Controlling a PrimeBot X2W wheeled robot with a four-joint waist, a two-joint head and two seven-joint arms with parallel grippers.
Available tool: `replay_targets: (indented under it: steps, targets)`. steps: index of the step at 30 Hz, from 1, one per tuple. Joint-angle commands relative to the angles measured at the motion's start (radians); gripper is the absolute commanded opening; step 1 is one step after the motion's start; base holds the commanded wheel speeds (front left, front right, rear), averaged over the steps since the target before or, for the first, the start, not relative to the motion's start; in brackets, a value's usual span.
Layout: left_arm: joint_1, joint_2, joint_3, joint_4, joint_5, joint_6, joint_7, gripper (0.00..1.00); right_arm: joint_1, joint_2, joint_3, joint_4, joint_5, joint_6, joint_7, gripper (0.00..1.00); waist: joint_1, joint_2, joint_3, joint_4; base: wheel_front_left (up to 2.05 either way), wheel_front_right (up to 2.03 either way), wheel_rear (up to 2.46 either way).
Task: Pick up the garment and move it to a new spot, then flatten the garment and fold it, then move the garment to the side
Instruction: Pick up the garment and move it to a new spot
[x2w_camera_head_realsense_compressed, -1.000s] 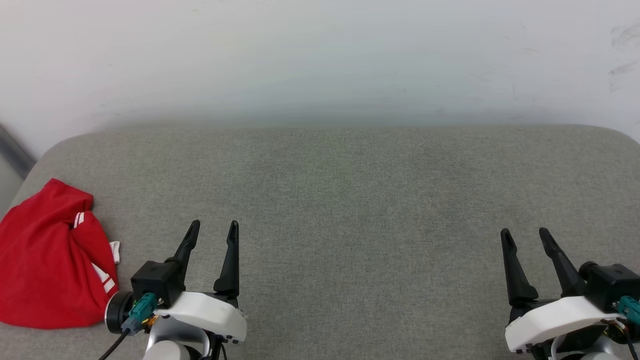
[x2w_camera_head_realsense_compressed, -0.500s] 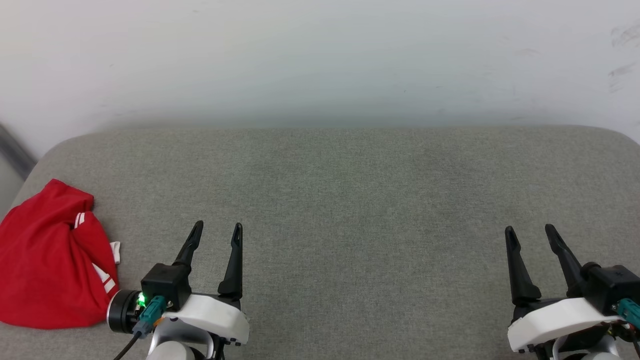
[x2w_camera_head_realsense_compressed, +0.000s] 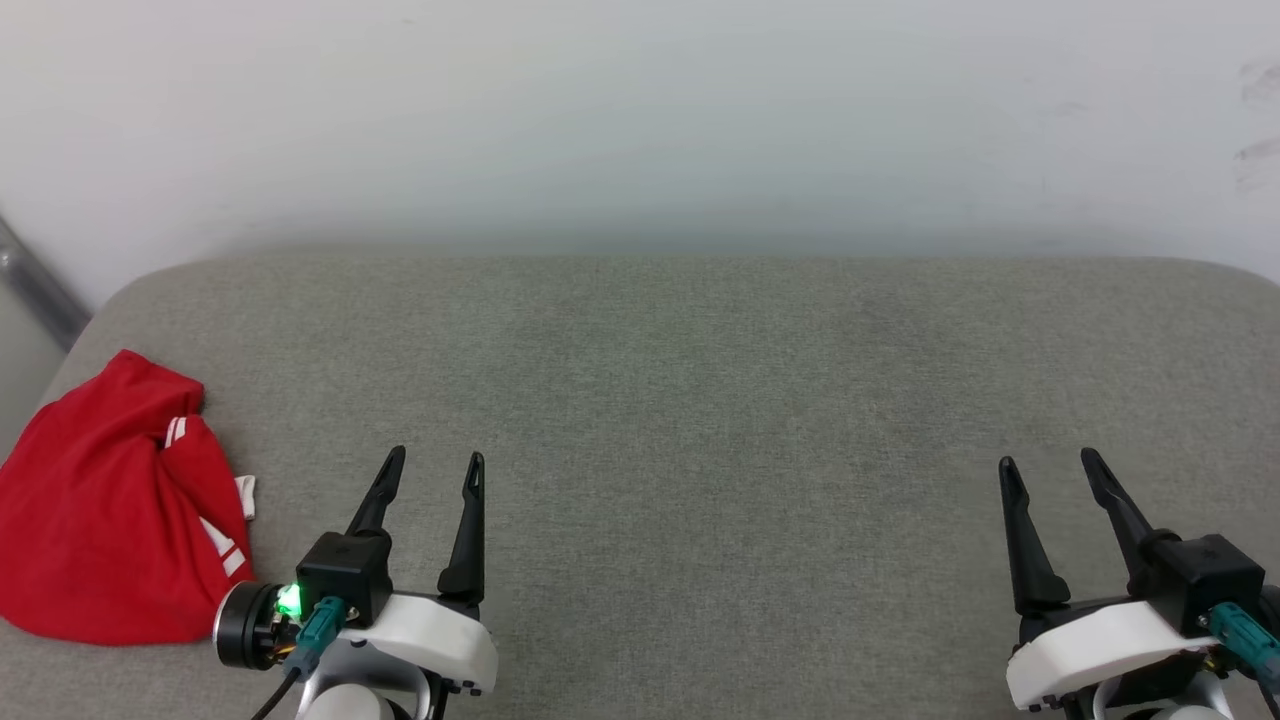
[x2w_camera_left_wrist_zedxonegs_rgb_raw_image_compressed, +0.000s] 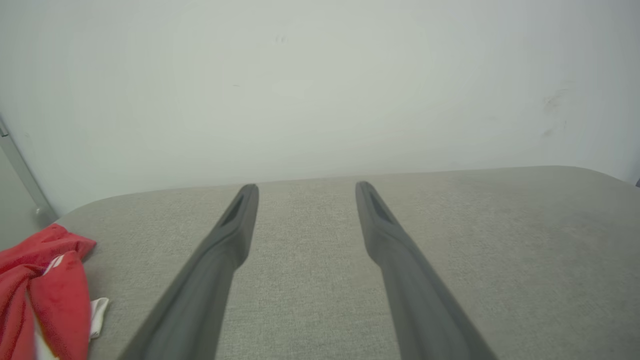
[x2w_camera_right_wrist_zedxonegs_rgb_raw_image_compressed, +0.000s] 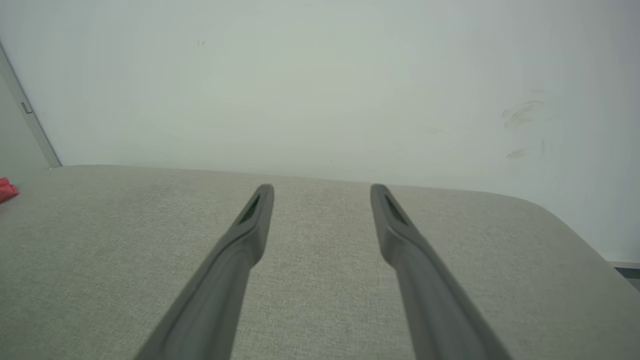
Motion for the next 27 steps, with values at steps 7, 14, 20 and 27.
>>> replay_targets:
  steps: [7,14,20,27]
  targets:
    - [-0.02,-0.009,0.029,0.024,-0.007,0.008,-0.006,1.0,-0.001,0.003,0.007,0.009,-0.012,0.0,-0.003,1.0,0.0,0.0,0.002,0.079,0.0,0.0,0.0]
    - [-0.031,-0.011,0.05,0.038,-0.01,0.015,-0.007,1.0,-0.008,0.003,0.021,0.014,0.001,0.0,-0.006,1.0,0.0,0.0,0.006,0.196,0.0,0.0,0.0]
    - [-0.036,-0.004,0.064,0.046,0.0,0.021,-0.007,1.0,-0.02,0.002,0.038,0.024,0.004,0.0,-0.013,1.0,0.0,0.0,0.009,0.303,0.0,0.0,0.0]
    - [-0.032,0.003,0.079,0.053,0.0,0.026,-0.007,1.0,-0.032,0.002,0.064,0.033,0.005,0.0,-0.017,1.0,0.0,0.0,0.011,0.38,0.0,0.0,0.0]
